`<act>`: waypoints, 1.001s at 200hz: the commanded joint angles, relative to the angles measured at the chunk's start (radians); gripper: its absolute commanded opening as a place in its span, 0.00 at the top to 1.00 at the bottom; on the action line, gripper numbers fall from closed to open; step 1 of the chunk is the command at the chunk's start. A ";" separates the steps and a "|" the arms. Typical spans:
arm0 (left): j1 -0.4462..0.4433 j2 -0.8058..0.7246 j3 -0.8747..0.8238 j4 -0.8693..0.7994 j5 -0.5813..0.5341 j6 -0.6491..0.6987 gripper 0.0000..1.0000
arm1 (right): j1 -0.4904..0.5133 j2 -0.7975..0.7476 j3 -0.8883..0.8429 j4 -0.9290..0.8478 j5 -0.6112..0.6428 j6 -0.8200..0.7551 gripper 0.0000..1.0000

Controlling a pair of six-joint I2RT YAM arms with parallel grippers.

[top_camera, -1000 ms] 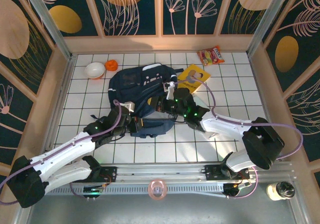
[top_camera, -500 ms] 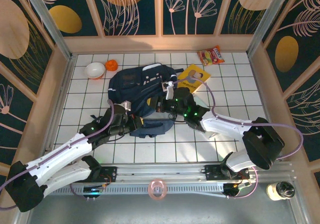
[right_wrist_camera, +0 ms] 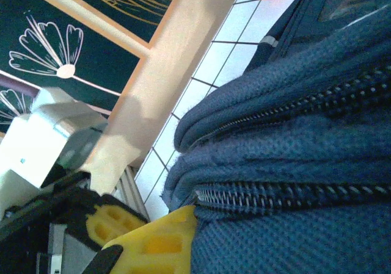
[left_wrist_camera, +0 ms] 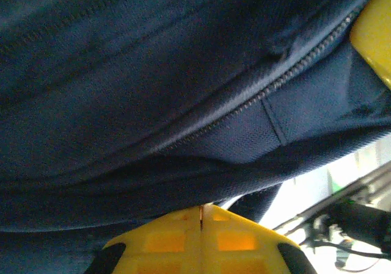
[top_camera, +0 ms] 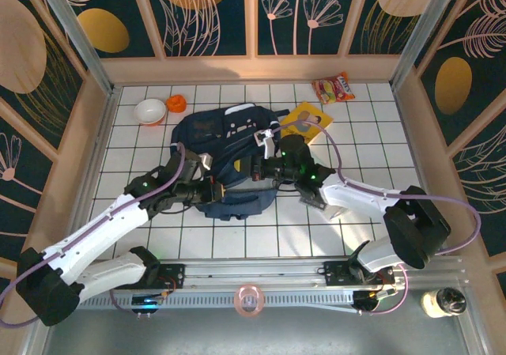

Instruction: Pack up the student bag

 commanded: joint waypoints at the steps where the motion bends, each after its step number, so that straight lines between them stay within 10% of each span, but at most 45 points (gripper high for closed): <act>1: 0.006 0.013 0.051 -0.131 -0.168 0.178 1.00 | -0.002 -0.060 0.027 0.011 -0.124 -0.007 1.00; 76: 0.016 0.045 0.077 -0.102 -0.368 0.250 1.00 | -0.033 -0.108 0.077 -0.036 -0.186 0.004 1.00; 97: 0.015 0.034 0.060 -0.031 -0.256 0.248 1.00 | -0.050 -0.112 0.096 -0.050 -0.174 0.019 1.00; 119: 0.015 -0.029 0.016 0.069 -0.086 0.201 0.78 | -0.061 -0.105 0.107 -0.070 -0.136 0.034 1.00; 200: -0.030 -0.134 -0.080 0.061 0.014 0.117 0.55 | -0.105 -0.050 0.130 -0.020 -0.084 0.112 1.00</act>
